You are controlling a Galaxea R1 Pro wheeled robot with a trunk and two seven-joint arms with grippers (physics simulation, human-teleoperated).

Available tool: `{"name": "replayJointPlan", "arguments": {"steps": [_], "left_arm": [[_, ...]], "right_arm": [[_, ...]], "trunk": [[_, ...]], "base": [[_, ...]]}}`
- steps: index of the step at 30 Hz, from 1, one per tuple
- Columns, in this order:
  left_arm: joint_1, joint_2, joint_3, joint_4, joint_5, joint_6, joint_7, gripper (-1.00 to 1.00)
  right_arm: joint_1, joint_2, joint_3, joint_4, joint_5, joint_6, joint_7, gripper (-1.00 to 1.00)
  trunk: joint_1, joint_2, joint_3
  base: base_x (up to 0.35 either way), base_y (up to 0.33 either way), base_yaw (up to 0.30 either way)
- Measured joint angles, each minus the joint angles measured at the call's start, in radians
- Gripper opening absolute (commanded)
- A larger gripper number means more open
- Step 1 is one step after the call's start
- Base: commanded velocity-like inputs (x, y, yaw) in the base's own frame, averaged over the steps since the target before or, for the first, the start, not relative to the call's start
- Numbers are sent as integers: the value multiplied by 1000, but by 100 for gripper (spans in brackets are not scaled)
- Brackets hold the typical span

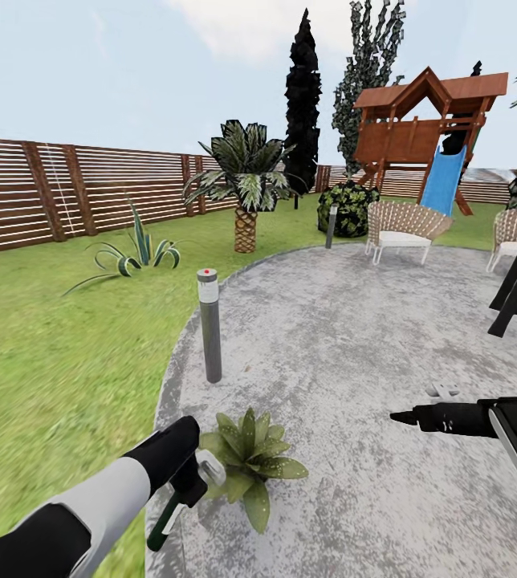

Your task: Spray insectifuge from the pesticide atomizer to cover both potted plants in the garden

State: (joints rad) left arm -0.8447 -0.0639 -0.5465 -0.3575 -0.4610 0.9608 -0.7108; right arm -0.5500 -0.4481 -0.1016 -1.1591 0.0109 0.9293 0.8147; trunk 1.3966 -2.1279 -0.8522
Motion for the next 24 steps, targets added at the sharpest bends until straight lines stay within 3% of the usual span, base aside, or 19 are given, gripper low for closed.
{"name": "replayJointPlan", "arguments": {"steps": [9,24], "left_arm": [[4,-61,-3,1,-1,0,-2,-100],[8,-58,0,1,-2,1,2,-100]], "right_arm": [[0,0,0,0,0,0,0,100],[0,0,0,0,0,0,0,100]], "trunk": [[0,0,0],[0,0,0]], "base": [[0,0,0],[-50,77,-8]]}}
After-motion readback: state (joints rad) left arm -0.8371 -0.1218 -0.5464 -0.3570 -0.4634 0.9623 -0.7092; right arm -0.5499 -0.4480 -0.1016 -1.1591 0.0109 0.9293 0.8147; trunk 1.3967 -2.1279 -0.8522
